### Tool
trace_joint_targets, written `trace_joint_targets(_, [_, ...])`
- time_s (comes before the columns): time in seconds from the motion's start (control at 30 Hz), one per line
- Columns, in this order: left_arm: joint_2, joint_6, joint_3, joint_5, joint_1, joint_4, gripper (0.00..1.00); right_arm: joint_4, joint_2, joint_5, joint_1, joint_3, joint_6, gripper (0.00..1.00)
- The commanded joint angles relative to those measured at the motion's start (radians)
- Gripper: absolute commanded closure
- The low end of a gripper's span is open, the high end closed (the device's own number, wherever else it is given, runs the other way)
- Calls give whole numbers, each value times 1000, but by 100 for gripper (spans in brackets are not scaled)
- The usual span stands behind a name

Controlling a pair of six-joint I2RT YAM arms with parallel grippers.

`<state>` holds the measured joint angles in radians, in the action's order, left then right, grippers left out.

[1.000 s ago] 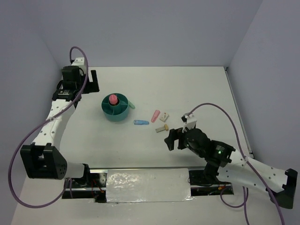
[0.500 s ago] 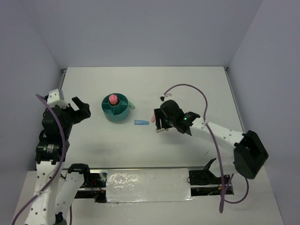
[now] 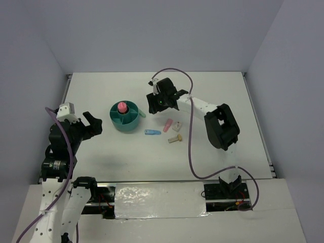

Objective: Sort the stationery into containers
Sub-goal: Pick up the stationery from the center of the board.

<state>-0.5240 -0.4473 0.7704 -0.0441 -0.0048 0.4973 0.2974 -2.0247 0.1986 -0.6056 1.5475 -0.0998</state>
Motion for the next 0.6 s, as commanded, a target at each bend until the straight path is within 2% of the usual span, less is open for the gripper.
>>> trace_joint_targets(0.0, [-8, 16, 12, 52, -1, -49, 1, 51, -77, 80, 3, 161, 54, 42])
trace_joint_targets(0.17, [-1, 22, 7, 73, -1, -62, 1, 103, -193, 94, 4, 291, 43, 42])
trace_joint_targets(0.37, [-7, 29, 6, 105, 0, -68, 1, 118, -273, 104, -2, 364, -6, 41])
trace_joint_targets(0.57, [-4, 32, 4, 130, -1, -75, 1, 204, -350, 25, -36, 476, -6, 41])
